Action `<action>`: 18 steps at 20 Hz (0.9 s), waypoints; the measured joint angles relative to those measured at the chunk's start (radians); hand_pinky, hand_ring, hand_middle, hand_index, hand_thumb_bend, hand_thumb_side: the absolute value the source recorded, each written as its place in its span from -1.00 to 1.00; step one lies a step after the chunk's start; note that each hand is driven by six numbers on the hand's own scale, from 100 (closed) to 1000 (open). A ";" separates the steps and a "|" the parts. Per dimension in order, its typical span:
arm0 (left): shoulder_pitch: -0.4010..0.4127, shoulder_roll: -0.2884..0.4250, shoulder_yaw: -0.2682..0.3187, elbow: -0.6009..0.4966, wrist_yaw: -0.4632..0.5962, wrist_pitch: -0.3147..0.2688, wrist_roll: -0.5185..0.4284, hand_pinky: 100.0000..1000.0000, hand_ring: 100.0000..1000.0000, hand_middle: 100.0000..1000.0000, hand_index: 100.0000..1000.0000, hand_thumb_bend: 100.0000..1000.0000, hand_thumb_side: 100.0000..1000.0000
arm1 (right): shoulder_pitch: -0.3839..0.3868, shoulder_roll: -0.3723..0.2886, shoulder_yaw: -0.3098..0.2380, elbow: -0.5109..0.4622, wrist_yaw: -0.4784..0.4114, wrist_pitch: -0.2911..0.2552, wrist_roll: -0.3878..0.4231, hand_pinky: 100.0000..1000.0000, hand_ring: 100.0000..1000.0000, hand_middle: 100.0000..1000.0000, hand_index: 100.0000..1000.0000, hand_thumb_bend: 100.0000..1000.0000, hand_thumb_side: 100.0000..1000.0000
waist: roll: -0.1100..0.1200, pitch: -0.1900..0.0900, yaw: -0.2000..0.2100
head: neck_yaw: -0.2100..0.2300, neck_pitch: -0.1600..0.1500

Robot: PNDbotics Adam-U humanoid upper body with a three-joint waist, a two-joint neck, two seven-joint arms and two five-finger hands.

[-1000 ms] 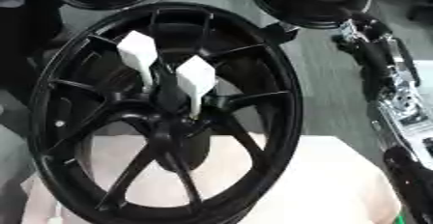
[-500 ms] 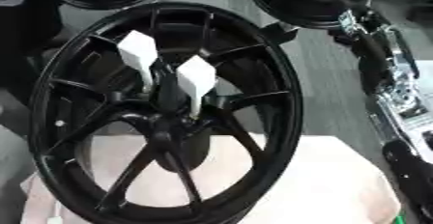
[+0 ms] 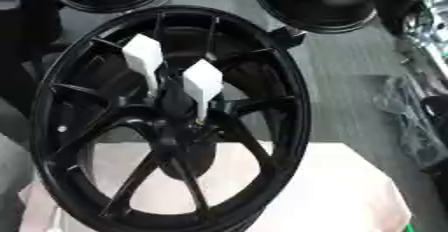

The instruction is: Pull the pin out of the wheel hub.

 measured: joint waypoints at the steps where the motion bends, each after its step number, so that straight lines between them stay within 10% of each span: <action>1: 0.000 0.000 -0.002 0.000 0.000 0.001 -0.001 0.46 0.48 0.46 0.55 -0.08 0.07 | -0.027 -0.013 0.016 -0.021 0.000 0.013 0.020 0.60 0.34 0.42 0.63 -0.35 -0.04 | -0.001 -0.002 0.000 | 0.000 0.002; 4: 0.001 0.008 -0.003 0.001 -0.001 0.002 -0.002 0.46 0.48 0.46 0.55 -0.08 0.07 | -0.099 -0.037 0.064 -0.074 0.001 0.056 0.071 0.60 0.36 0.42 0.63 -0.07 -0.13 | -0.005 -0.003 -0.001 | -0.003 0.008; 18: 0.018 0.034 -0.009 0.007 -0.004 0.006 -0.007 0.46 0.49 0.47 0.55 -0.07 0.07 | -0.347 -0.067 0.305 -0.138 0.177 0.136 0.375 0.61 0.44 0.47 0.63 -0.29 -0.02 | -0.029 -0.015 -0.010 | 0.003 0.016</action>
